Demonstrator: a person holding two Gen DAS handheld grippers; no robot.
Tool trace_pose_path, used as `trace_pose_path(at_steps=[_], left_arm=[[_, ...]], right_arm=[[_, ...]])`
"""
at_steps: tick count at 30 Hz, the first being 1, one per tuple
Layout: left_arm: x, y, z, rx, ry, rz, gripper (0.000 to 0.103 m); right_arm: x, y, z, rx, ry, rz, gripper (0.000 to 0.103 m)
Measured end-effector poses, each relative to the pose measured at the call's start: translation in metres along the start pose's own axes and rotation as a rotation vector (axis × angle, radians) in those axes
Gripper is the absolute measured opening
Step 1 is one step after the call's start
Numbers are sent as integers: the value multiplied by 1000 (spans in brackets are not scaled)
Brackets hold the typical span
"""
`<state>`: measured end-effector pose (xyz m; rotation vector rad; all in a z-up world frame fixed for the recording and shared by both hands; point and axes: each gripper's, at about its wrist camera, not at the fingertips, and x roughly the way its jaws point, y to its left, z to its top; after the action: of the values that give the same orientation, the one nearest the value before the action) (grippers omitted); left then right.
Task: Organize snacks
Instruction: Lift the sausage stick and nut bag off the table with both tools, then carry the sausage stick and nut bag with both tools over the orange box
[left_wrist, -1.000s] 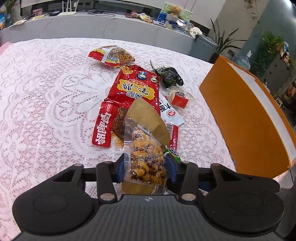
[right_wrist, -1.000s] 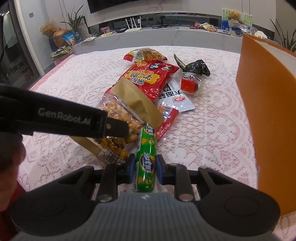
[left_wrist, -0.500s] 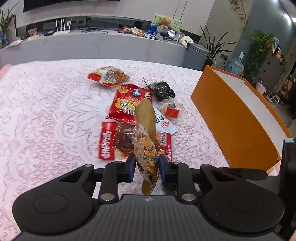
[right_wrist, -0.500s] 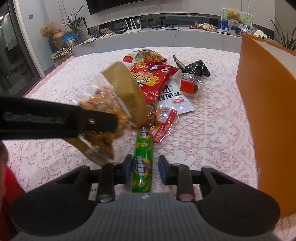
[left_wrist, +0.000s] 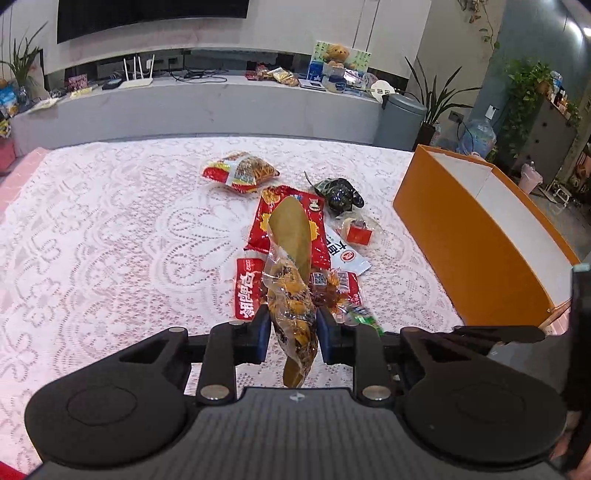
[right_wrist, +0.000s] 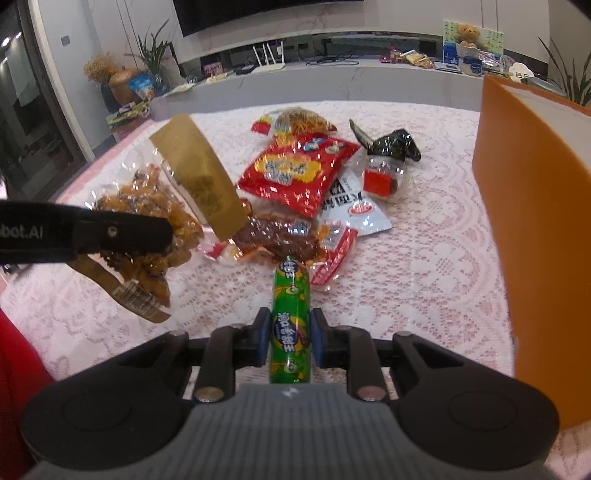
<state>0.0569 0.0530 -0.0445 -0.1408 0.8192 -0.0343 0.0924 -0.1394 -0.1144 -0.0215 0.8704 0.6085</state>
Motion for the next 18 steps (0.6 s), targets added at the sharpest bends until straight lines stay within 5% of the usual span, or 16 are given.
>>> trace_pose_path(at_steps=[8, 18], left_arm=[[-23, -21, 13, 37, 7, 8, 29], [-45, -81, 47, 135, -58, -122, 29]], right_arm=[[-51, -6, 13, 2, -26, -10, 20], [-137, -47, 45, -3, -105, -44, 20]])
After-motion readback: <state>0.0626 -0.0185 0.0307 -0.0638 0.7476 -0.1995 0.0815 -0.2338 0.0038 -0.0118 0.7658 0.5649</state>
